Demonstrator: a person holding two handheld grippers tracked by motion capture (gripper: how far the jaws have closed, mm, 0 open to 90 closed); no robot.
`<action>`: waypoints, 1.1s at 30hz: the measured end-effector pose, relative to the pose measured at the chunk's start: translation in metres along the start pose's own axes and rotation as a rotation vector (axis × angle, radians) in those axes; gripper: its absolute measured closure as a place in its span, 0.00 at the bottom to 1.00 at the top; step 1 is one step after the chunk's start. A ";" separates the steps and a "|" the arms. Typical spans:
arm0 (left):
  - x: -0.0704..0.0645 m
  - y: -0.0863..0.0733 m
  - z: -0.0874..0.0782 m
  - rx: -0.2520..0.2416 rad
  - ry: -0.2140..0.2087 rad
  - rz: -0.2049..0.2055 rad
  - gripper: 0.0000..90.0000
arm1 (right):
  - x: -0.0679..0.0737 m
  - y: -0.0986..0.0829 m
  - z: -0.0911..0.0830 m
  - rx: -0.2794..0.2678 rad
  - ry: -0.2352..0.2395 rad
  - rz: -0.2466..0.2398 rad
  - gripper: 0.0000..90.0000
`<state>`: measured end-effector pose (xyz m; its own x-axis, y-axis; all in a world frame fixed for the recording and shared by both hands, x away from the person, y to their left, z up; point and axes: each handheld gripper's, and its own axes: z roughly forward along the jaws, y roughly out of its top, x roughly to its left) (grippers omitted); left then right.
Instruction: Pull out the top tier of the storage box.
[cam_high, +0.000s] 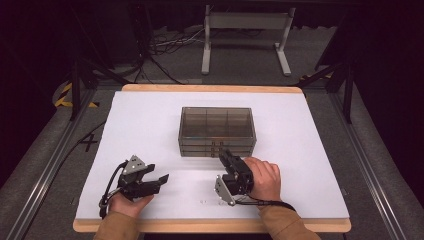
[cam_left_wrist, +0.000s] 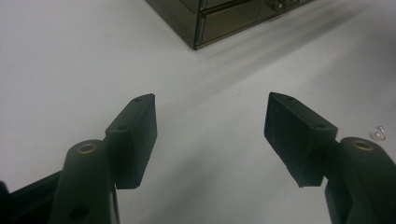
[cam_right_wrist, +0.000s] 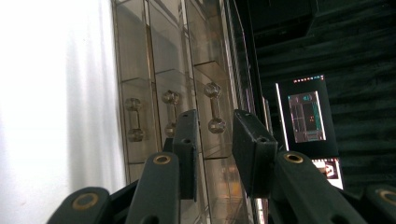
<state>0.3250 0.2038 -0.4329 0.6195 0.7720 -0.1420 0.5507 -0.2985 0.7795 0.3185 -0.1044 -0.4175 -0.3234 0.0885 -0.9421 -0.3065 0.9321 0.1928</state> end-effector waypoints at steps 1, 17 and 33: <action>0.000 0.000 0.000 0.001 -0.001 -0.001 0.39 | 0.000 0.000 0.001 0.005 -0.003 -0.001 0.79; 0.000 0.000 0.000 0.004 -0.004 -0.001 0.39 | 0.006 0.003 0.020 0.073 -0.031 -0.033 0.82; 0.000 0.000 0.000 0.006 -0.005 -0.002 0.39 | 0.005 0.005 0.031 0.097 -0.068 -0.041 0.85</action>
<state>0.3253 0.2037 -0.4331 0.6214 0.7697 -0.1466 0.5554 -0.3006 0.7754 0.3428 -0.0880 -0.4299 -0.2502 0.0704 -0.9656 -0.2287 0.9648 0.1296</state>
